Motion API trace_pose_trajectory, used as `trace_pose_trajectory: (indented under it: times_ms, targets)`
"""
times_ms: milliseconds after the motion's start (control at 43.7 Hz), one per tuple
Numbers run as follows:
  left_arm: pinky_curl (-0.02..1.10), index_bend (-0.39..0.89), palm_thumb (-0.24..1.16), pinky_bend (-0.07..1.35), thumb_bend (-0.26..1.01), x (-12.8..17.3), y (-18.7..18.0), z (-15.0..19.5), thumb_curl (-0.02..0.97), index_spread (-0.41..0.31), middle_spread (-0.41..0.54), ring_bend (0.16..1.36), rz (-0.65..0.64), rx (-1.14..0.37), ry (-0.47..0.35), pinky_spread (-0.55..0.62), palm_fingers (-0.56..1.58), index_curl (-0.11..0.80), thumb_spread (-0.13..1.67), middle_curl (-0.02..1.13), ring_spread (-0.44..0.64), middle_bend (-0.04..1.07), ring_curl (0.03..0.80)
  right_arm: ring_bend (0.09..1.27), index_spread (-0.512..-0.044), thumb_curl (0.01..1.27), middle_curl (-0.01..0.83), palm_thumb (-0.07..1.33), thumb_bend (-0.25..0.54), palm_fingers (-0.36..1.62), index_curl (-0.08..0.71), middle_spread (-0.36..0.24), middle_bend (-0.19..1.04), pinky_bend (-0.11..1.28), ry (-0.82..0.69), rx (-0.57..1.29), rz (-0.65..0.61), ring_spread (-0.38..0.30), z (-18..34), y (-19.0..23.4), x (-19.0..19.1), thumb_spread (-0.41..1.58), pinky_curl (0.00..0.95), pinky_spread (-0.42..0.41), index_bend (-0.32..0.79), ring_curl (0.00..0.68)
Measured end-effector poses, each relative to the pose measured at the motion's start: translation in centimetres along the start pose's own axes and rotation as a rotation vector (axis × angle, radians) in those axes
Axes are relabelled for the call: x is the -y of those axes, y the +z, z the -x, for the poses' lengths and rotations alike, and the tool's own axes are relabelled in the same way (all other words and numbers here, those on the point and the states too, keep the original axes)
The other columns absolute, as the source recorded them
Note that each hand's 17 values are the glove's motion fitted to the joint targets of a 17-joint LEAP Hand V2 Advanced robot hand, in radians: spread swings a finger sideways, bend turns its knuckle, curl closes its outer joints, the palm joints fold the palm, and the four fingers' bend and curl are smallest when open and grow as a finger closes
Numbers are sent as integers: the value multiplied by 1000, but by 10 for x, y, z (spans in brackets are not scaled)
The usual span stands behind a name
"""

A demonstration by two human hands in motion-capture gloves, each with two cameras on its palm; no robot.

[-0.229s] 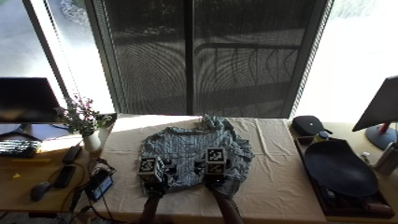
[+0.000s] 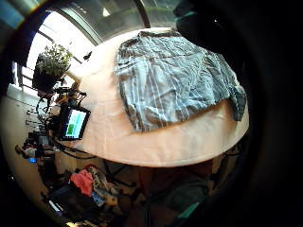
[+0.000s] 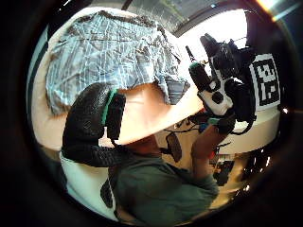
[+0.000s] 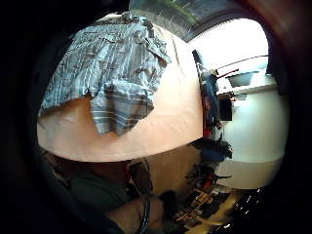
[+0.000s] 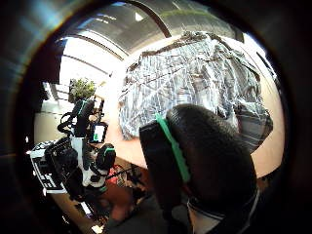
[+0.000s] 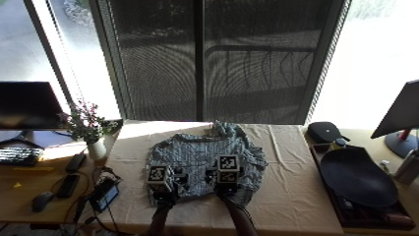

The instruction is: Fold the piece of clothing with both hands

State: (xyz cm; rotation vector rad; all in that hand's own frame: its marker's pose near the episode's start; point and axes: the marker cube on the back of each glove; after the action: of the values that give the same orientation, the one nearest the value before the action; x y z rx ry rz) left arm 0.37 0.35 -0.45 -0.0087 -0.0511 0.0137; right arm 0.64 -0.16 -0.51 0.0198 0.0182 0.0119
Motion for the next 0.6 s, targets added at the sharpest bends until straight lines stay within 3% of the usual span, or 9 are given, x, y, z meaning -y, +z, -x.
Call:
trace_pose_trajectory:
  times_ms: [298,595]
  targets:
    - [218,132,353,498,112,0,2,0,204,-111,-41,481,26,-15,14,248,407,175,1118,283,163,244,229,217,-390,137,166,269,115,112,209,-2,178,650,-46,46,46,160,-2,5,-3,1220,282,237,156,119]
    - [241,122,388,511,50,4,22,4,256,-107,-34,502,67,-26,16,263,377,211,1151,332,173,240,255,258,-389,204,213,301,43,116,236,-12,178,681,-27,0,73,162,-34,33,2,1170,316,228,142,168]
